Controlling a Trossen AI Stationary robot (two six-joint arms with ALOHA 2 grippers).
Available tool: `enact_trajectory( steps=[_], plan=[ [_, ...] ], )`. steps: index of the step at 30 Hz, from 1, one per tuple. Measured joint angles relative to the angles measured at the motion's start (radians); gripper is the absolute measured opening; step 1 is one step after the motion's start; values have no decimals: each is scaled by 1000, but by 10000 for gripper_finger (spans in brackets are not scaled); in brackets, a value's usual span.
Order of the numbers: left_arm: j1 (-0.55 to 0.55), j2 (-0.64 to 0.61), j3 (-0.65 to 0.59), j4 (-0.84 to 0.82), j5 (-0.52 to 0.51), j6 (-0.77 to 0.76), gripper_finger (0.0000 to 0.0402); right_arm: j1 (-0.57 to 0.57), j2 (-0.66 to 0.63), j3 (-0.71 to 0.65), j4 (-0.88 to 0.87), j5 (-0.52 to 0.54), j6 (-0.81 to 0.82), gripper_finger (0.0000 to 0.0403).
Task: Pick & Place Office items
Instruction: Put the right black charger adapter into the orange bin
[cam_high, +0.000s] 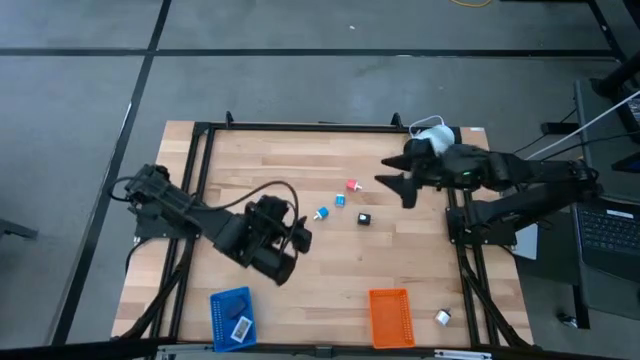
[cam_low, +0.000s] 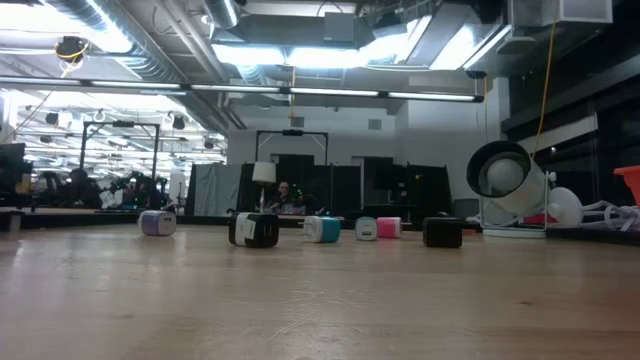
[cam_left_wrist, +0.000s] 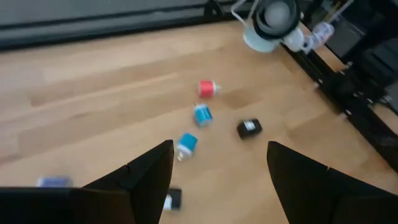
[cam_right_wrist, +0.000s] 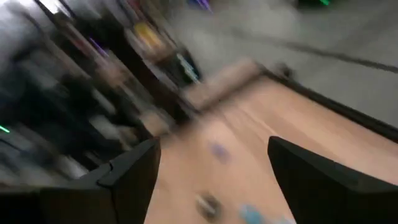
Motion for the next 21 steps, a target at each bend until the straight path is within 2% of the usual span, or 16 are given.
enact_trajectory(
  steps=[4, 10, 12, 17, 21],
  plan=[
    [29, -2, 0, 0, -5, 68, 253, 0, 91, 86, -219, 6, -102, 302],
    [1, -2, -29, 50, 22, 96, 253, 1, 213, 61, -411, -33, -214, 302],
    [-16, -3, -42, 55, 21, 61, 253, 0, 253, 47, -444, -39, -260, 302],
    [-50, -2, -101, 110, 3, -27, 253, 1, 327, 24, -438, -137, -282, 302],
    [-76, -2, -148, 145, -1, -93, 253, 1, 360, 23, -401, -99, -288, 302]
  ],
)
